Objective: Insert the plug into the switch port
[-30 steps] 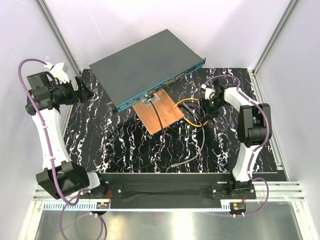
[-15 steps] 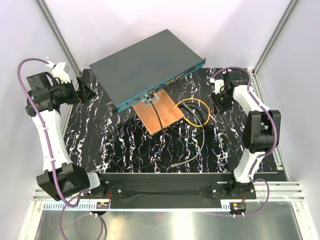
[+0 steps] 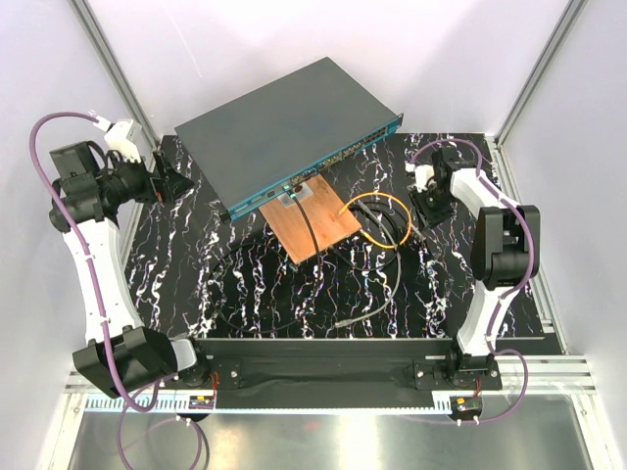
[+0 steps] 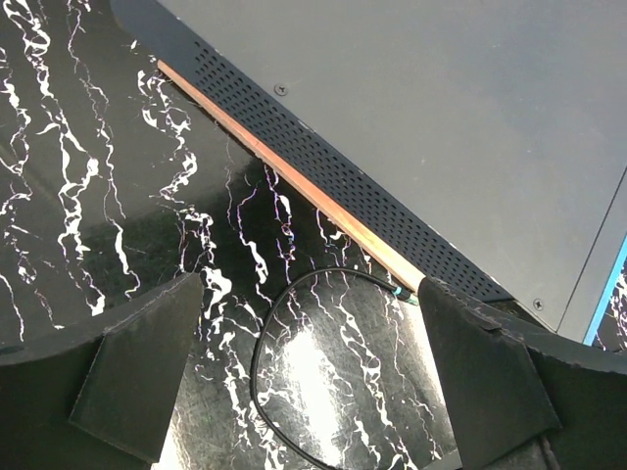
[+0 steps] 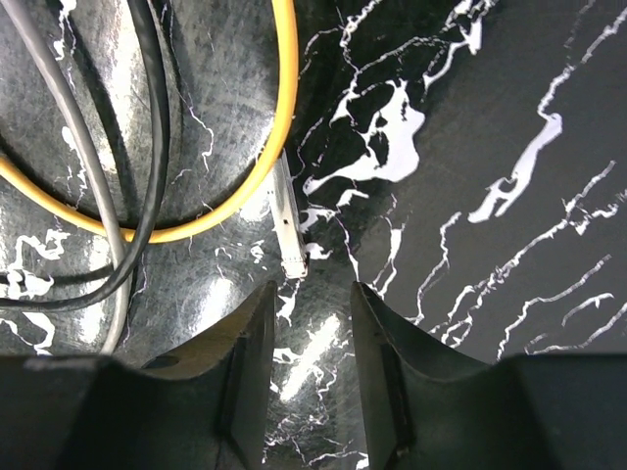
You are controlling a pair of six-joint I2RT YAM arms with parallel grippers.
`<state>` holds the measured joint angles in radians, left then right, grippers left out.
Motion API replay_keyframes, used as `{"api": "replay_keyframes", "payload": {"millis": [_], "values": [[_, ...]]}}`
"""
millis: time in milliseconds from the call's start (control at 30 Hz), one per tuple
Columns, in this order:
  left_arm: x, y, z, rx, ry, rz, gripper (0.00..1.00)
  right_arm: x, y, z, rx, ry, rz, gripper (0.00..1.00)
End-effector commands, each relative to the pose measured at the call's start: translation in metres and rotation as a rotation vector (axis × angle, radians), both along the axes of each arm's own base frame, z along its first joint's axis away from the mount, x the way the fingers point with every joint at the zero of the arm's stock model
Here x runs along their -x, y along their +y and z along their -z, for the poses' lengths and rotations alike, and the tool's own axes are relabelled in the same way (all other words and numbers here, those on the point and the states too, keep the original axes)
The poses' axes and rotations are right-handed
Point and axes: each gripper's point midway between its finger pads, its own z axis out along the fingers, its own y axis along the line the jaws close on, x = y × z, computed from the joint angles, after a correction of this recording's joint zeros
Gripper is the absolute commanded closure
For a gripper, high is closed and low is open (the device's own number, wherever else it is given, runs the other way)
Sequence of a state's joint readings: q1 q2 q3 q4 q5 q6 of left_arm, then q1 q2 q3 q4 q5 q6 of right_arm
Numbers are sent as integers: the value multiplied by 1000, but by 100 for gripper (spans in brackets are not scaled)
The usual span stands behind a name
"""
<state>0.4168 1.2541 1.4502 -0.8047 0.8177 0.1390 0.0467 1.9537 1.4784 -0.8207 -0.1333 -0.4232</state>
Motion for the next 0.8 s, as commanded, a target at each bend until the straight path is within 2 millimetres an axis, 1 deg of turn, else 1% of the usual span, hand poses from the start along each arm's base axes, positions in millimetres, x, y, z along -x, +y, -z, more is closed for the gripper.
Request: {"api": "replay_keyframes", "payload": {"millis": [0,200,300,333,367,400,500,533,600,633,700,733,767], "values": [[-4,-5,-14,-14,-80,47,1,-5,6,6,-26,-13,-27,57],[-6,-6,-18,-7,-92,48,1,-4,9,20,-30,10,-30,58],[-8,-5,-16,-4,-86,46,1,-2,10,27,-19,16,-37,58],[-8,-5,-16,-2,-84,46,1,0,8,32,-1,15,-36,58],[-8,-5,-14,-1,-79,44,1,1,9,32,7,9,-39,59],[-9,-4,-13,6,-73,43,1,3,8,37,17,3,-33,60],[-10,-6,-13,14,-74,46,1,4,0,45,74,-17,-13,64],[-10,-5,-13,18,-72,42,1,3,-3,46,94,-23,-7,65],[-12,-6,-15,20,-79,44,1,4,-4,47,102,-28,-9,68],[-11,-7,-15,24,-79,45,1,5,-4,47,98,-25,-10,81],[-11,-7,-20,16,-92,43,1,7,-3,38,88,-32,-15,90],[-11,-7,-22,19,-94,39,1,8,-3,33,85,-37,-20,100],[-11,-8,-26,16,-101,39,1,6,-4,22,82,-61,-19,100]]}}
